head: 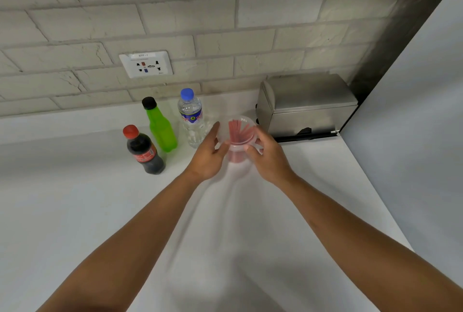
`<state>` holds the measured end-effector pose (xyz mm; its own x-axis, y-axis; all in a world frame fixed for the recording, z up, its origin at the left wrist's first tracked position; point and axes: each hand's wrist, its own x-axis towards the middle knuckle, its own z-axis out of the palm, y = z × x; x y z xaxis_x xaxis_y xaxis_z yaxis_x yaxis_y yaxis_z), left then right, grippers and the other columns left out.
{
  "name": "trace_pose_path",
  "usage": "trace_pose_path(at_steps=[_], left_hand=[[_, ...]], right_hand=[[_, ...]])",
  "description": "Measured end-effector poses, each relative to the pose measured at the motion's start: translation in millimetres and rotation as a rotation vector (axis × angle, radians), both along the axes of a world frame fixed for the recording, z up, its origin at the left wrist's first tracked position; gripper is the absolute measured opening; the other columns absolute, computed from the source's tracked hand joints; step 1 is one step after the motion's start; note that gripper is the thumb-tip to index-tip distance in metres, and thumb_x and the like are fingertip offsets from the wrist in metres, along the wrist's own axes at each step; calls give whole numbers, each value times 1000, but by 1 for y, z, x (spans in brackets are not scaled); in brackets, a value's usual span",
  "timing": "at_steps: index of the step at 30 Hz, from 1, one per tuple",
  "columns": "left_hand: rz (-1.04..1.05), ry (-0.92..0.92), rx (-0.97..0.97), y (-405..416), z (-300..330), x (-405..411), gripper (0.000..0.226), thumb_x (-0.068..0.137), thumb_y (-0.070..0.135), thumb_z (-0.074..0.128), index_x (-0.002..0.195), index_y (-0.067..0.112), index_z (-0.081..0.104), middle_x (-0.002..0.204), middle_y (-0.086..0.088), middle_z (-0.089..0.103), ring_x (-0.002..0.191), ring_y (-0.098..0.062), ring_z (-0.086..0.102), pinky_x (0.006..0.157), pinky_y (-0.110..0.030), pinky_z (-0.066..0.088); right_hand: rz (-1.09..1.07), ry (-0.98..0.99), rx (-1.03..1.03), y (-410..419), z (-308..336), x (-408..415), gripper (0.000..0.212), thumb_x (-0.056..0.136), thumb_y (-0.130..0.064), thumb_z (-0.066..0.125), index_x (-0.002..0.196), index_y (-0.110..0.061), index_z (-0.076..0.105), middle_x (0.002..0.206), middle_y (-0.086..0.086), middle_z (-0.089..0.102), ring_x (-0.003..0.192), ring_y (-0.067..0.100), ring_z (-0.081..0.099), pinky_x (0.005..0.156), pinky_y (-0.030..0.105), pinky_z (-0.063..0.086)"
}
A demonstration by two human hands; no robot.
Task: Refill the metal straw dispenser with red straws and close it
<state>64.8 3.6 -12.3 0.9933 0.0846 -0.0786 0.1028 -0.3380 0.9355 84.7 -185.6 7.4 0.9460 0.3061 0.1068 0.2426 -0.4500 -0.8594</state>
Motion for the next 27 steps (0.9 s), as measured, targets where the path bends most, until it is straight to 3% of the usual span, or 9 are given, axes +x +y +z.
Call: trace_pose_path(at_steps=[4,8,13,16,22,27], left_hand=[[38,-2,12,-5,3,22,70,110,22,52,167,9,14,171,-10,30,152,-29,40,124,-43,34],[73,-6,84,-14,6,40,69,111,21,50,167,8,12,171,-10,30,151,-28,41,122,-35,33],[76,-3,115,-19,9,55,68,111,19,48,167,8,9,174,-11,23,156,-28,32,125,-39,27],[88,-1,119,-21,9,61,68,111,17,48,167,7,10,173,-12,23,157,-29,31,126,-40,27],[95,6,117,-20,6,62,68,111,19,48,167,8,10,173,-11,24,155,-30,35,125,-38,29],[91,10,113,-19,8,62,69,111,20,48,167,9,9,174,-10,21,158,-28,29,127,-42,26]], right_hand=[[-91,-87,-15,4,0,20,35,96,-14,67,131,-16,65,121,3,75,111,24,71,94,44,58],[-139,-143,-21,8,-2,36,32,97,-11,68,129,-12,68,118,6,77,110,25,73,91,41,60],[-142,-104,-44,12,-2,46,39,101,-10,63,139,-9,60,123,11,75,112,27,71,98,42,57],[-133,-96,-84,16,-5,47,46,101,-13,61,146,-10,51,126,14,71,112,31,69,96,36,54],[-110,-94,-88,15,-7,51,44,102,-12,59,145,-8,50,128,15,69,114,34,68,99,41,54],[-105,-86,-115,15,-8,54,44,102,-12,60,144,-7,50,125,16,70,110,35,68,90,31,49]])
